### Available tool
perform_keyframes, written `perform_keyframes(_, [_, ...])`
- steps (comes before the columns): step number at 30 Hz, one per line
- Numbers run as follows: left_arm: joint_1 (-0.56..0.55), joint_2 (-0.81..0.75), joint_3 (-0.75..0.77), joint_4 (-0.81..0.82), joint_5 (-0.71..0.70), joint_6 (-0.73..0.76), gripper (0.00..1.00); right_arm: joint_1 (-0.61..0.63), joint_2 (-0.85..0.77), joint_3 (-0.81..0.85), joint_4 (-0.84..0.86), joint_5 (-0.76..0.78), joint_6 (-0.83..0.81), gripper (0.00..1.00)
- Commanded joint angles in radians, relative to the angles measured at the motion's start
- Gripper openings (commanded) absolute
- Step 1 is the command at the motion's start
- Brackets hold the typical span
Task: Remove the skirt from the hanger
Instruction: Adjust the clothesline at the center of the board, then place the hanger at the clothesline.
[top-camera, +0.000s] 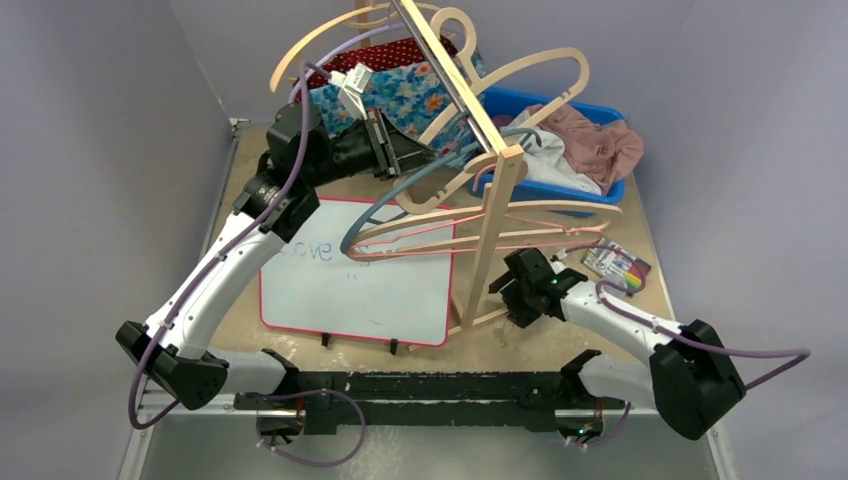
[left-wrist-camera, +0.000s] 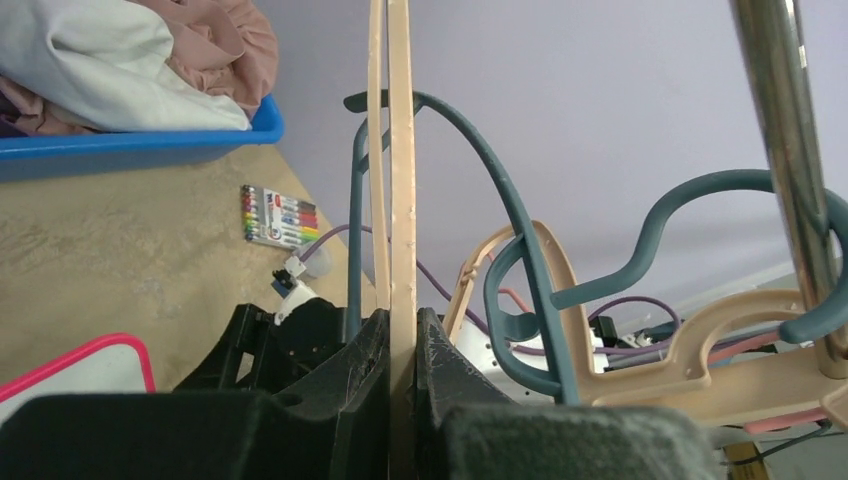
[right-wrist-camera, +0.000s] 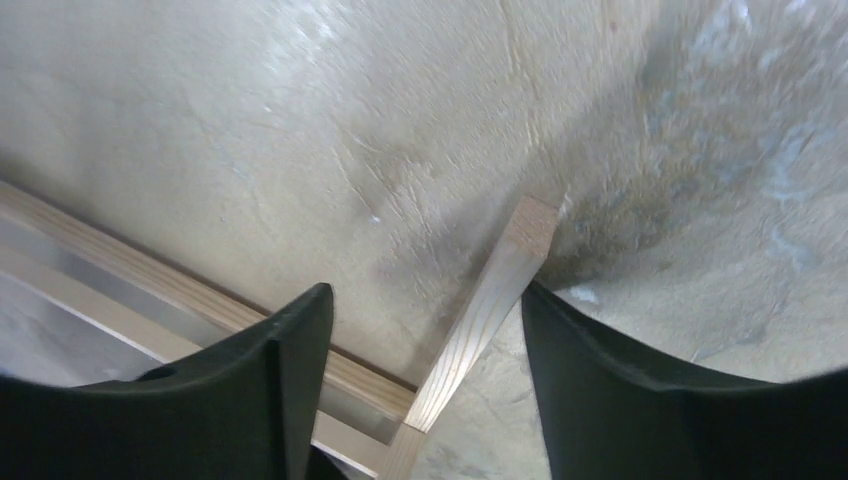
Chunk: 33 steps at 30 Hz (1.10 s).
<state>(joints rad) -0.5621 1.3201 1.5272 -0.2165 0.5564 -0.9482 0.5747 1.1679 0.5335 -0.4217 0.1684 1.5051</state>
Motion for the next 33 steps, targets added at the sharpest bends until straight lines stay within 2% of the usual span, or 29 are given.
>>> perform_keyframes(1, [0.007, -0.065, 0.038, 0.082, -0.017, -0.076, 0.0, -0.006, -0.082, 0.043, -0.015, 0.166, -0.124, 0.74])
perform_keyframes(6, [0.007, -0.039, 0.037, 0.073, -0.01, -0.064, 0.0, -0.01, -0.252, 0.085, -0.05, 0.323, -0.25, 0.84])
perform_keyframes(9, [0.007, -0.019, 0.018, 0.103, -0.015, -0.058, 0.0, -0.079, -0.306, 0.109, -0.041, 0.334, -0.373, 0.92])
perform_keyframes(11, [0.007, -0.004, 0.015, 0.117, -0.016, -0.057, 0.0, -0.208, -0.32, 0.095, 0.007, 0.254, -0.482, 0.95])
perform_keyframes(14, [0.007, -0.002, 0.021, 0.095, -0.043, -0.025, 0.0, -0.429, -0.323, 0.061, 0.147, 0.045, -0.7, 0.96])
perform_keyframes(18, [0.007, -0.004, 0.025, 0.062, -0.064, 0.001, 0.0, -0.608, -0.232, 0.108, 0.203, -0.076, -0.838, 0.98])
perform_keyframes(24, [0.007, 0.005, 0.036, 0.042, -0.071, 0.013, 0.0, -0.901, -0.076, 0.125, 0.346, -0.378, -1.0, 0.97])
perform_keyframes(28, [0.007, 0.003, 0.033, 0.04, -0.071, 0.009, 0.0, -0.951, -0.108, 0.206, 0.371, -0.425, -1.052, 0.99])
perform_keyframes(33, [0.007, 0.006, 0.019, 0.082, -0.043, -0.029, 0.0, -1.018, -0.035, 0.378, 0.422, -0.604, -1.108, 0.99])
